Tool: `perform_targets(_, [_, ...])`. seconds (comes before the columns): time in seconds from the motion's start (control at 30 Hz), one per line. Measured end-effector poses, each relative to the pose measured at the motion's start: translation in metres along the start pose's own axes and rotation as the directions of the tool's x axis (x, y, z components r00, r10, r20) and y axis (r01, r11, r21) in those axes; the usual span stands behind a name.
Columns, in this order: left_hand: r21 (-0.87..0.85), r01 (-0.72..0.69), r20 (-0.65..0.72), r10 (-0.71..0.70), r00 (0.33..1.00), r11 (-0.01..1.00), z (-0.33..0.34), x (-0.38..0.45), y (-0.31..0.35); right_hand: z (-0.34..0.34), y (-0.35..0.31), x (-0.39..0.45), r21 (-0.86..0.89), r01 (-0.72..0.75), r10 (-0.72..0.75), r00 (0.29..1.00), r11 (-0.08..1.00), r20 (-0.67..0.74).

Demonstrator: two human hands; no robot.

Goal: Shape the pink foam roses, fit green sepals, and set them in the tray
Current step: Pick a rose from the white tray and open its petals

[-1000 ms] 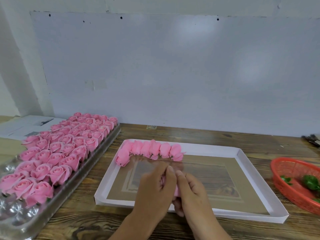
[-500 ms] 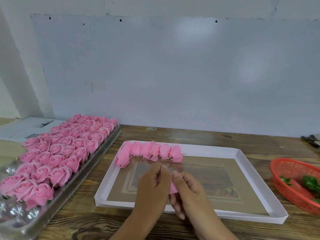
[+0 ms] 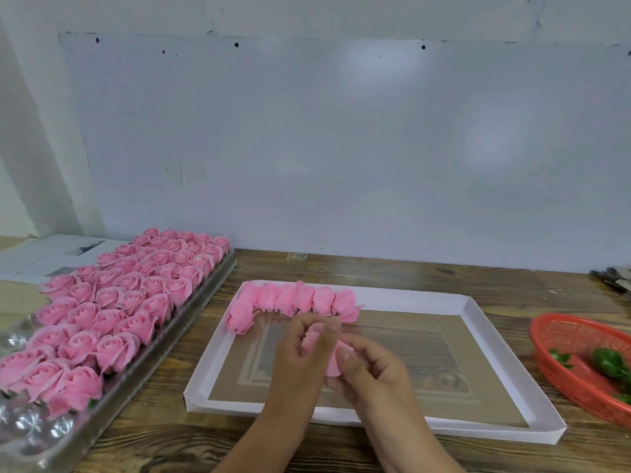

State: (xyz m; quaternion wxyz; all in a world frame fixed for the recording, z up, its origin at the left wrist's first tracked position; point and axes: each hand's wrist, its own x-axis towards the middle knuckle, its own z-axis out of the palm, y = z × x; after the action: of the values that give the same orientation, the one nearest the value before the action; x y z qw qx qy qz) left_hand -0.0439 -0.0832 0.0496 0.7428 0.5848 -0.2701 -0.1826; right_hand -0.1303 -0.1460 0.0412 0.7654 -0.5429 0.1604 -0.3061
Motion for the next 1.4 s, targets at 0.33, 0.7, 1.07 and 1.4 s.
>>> perform_targets(0.33, [-0.134,0.218,0.154,-0.197,0.968,0.967,-0.002,-0.006,0.001,0.005,-0.004,-0.002,0.469,-0.412,0.357,0.911,0.781,0.205])
perform_targets(0.7, [-0.193,0.361,0.186,-0.327,0.927,0.912,-0.005,-0.008,0.004,0.012,0.003,-0.004,-0.171,-0.19,0.191,0.981,0.967,-0.007])
perform_targets(1.07, [-0.266,0.325,0.243,-0.263,0.934,0.908,-0.012,0.002,-0.009,0.01,-0.005,-0.003,0.069,-0.571,0.55,0.813,0.818,0.191])
perform_targets(1.4, [-0.178,0.282,0.165,-0.253,0.953,0.943,-0.008,-0.001,-0.004,0.013,0.003,-0.002,-0.053,-0.239,0.236,0.97,0.97,-0.056])
